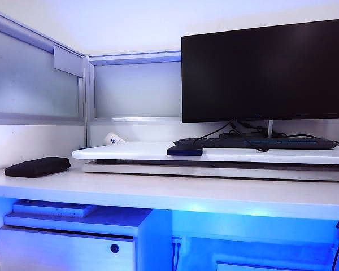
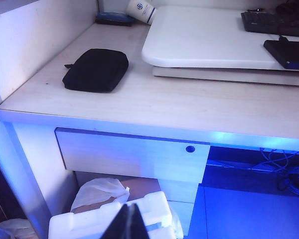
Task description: Unplug the data cable of the portable hard drive.
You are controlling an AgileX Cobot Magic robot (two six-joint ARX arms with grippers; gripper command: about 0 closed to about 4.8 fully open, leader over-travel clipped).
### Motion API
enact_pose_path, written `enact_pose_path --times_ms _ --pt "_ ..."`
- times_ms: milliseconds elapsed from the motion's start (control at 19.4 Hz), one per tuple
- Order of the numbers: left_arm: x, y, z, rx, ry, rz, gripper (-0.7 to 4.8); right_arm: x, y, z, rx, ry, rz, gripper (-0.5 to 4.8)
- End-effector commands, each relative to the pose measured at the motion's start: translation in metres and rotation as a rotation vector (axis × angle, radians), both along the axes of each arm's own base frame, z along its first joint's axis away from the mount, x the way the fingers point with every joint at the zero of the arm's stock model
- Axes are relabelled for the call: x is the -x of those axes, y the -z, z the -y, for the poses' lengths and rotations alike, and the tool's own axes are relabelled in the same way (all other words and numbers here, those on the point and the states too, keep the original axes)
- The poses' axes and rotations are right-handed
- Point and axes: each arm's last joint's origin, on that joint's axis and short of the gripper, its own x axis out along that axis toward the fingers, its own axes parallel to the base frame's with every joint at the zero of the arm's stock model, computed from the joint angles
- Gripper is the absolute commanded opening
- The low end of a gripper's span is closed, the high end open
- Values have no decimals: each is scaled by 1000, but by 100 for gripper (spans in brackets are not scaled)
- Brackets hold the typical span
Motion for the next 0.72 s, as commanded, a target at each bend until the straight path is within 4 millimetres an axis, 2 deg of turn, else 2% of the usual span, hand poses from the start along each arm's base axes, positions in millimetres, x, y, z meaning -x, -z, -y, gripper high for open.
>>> enact_pose_path --times_ms 52,361,464,516,619,671,722 --pt "0 3 0 -1 -3 -19 -5 0 0 0 -5 -1 2 -5" --pt "0 3 0 5 -11 -20 -6 0 1 0 -5 -1 -3 -5" --pt "-1 -1 1 104 36 14 -5 0 1 0 -5 -1 -3 -5" --pt "0 -12 3 250 93 74 -5 0 1 0 -5 -1 -2 -5" --pt "1 -22 4 313 105 99 -5 0 0 0 -5 -3 3 -5" --pt "4 -37 5 357 140 155 -5 0 -1 0 -4 -8 16 -5" --pt "5 -43 5 386 160 178 -5 0 -3 0 -3 -8 33 -4"
